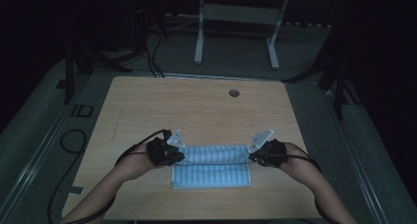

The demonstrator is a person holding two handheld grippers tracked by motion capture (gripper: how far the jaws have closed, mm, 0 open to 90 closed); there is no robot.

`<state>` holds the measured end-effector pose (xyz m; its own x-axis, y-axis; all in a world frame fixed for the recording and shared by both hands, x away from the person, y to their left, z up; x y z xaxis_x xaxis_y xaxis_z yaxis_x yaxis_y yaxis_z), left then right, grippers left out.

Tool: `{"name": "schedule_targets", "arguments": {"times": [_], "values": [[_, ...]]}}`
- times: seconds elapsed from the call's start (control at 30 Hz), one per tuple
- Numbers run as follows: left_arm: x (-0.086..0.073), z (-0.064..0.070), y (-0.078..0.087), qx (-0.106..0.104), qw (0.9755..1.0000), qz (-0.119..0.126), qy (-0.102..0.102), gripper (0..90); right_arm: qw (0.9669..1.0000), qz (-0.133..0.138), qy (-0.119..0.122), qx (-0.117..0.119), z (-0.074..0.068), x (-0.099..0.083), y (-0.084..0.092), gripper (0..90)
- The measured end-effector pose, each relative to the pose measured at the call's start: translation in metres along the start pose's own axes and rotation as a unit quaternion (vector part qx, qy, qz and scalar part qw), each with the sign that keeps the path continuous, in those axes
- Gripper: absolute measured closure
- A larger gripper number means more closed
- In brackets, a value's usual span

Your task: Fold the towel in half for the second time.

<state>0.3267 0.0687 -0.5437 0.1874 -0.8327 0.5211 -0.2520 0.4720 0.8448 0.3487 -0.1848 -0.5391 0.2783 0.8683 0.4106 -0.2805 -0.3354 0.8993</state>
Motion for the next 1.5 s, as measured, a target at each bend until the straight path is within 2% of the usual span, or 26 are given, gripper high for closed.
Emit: {"name": "schedule_targets", "arguments": {"times": [0.07, 0.1, 0.17, 0.2, 0.3, 0.6, 0.73, 0.8, 0.87, 0.9, 0.93, 0.97, 1.0, 1.03, 1.1, 1.13, 1.17, 1.23, 1.3, 1.37, 1.43, 1.47, 1.5], "values": [[-0.004, 0.008, -0.001, -0.002, 0.9999, -0.008, -0.010, 86.5, 0.9999, -0.001, -0.002, 0.012, -0.010, -0.005, -0.001, 87.3], [-0.006, 0.015, -0.002, -0.014, 0.9998, -0.006, -0.008, 86.5, 0.9999, -0.004, 0.002, 0.011, -0.015, -0.008, -0.001, 87.3], [-0.010, 0.020, -0.003, -0.018, 0.9996, -0.014, -0.016, 86.3, 0.9998, -0.002, 0.002, 0.022, -0.027, -0.012, -0.001, 87.3], [-0.013, 0.024, -0.005, -0.028, 0.9995, -0.014, -0.010, 86.2, 0.9997, 0.001, 0.002, 0.026, -0.030, -0.013, -0.001, 87.3], [-0.019, 0.030, -0.011, -0.035, 0.9992, -0.017, -0.002, 86.1, 0.9993, 0.000, -0.004, 0.037, -0.040, -0.020, -0.004, 87.2], [-0.040, 0.039, -0.036, -0.058, 0.9976, -0.036, 0.014, 84.5, 0.9971, -0.012, -0.034, 0.067, -0.051, -0.040, -0.031, 87.1], [-0.043, 0.040, -0.044, -0.066, 0.9970, -0.033, 0.025, 82.6, 0.9964, -0.013, -0.041, 0.073, -0.055, -0.045, -0.042, 86.8], [-0.044, 0.040, -0.044, -0.071, 0.9966, -0.034, 0.024, 79.8, 0.9957, -0.013, -0.044, 0.081, -0.056, -0.046, -0.045, 84.4], [-0.044, 0.040, -0.041, -0.080, 0.9957, -0.040, 0.027, 67.8, 0.9953, -0.009, -0.047, 0.084, -0.056, -0.046, -0.044, 74.6], [-0.044, 0.040, -0.041, -0.080, 0.9957, -0.040, 0.027, 57.6, 0.9953, -0.009, -0.047, 0.084, -0.056, -0.046, -0.044, 74.6], [-0.044, 0.034, -0.038, -0.071, 0.9962, -0.044, 0.026, 57.6, 0.9954, -0.010, -0.048, 0.083, -0.054, -0.045, -0.041, 65.2], [-0.043, 0.031, -0.036, -0.069, 0.9964, -0.041, 0.029, 45.8, 0.9950, -0.009, -0.048, 0.087, -0.051, -0.042, -0.036, 50.3], [-0.041, 0.029, -0.034, -0.072, 0.9961, -0.034, 0.038, 42.2, 0.9938, -0.010, -0.051, 0.098, -0.050, -0.040, -0.034, 49.2], [-0.038, 0.026, -0.033, -0.073, 0.9961, -0.022, 0.044, 40.7, 0.9941, -0.004, -0.048, 0.097, -0.048, -0.038, -0.032, 44.6], [-0.034, 0.022, -0.029, -0.081, 0.9955, -0.004, 0.049, 32.9, 0.9919, 0.014, -0.058, 0.112, -0.044, -0.030, -0.030, 34.3], [-0.031, 0.021, -0.029, -0.086, 0.9948, 0.006, 0.055, 32.6, 0.9914, 0.018, -0.050, 0.119, -0.044, -0.028, -0.029, 26.8], [-0.029, 0.019, -0.028, -0.089, 0.9943, 0.014, 0.056, 32.1, 0.9920, 0.027, -0.040, 0.117, -0.042, -0.026, -0.029, 24.6], [-0.025, 0.016, -0.027, -0.089, 0.9939, 0.027, 0.059, 28.4, 0.9903, 0.034, -0.054, 0.124, -0.037, -0.021, -0.032, 20.8], [-0.022, 0.011, -0.028, -0.075, 0.9944, 0.038, 0.064, 23.3, 0.9909, 0.039, -0.056, 0.116, -0.031, -0.018, -0.036, 17.3], [-0.020, 0.005, -0.029, -0.055, 0.9949, 0.050, 0.069, 15.7, 0.9913, 0.045, -0.070, 0.102, -0.023, -0.015, -0.039, 16.6], [-0.018, 0.000, -0.027, -0.044, 0.9931, 0.084, 0.070, 14.4, 0.9892, 0.064, -0.083, 0.102, -0.018, -0.012, -0.038, 16.4], [-0.018, -0.002, -0.026, -0.042, 0.9917, 0.094, 0.077, 13.9, 0.9876, 0.077, -0.091, 0.102, -0.015, -0.010, -0.037, 16.0], [-0.018, -0.002, -0.026, -0.042, 0.9917, 0.094, 0.077, 13.9, 0.9876, 0.077, -0.091, 0.102, -0.015, -0.010, -0.037, 16.0]]}}
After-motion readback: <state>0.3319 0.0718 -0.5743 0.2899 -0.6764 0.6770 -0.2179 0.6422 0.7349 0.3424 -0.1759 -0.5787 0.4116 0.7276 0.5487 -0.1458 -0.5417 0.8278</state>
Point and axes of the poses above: each handheld gripper's, and its own axes: y roughly backward along the jaws, x roughly out of its top, z roughly to its right, the point moved 10 cm from there along -y, roughly forward along the jaws, and after that the axes turned 7 degrees about -y, right-handed, at the moved point
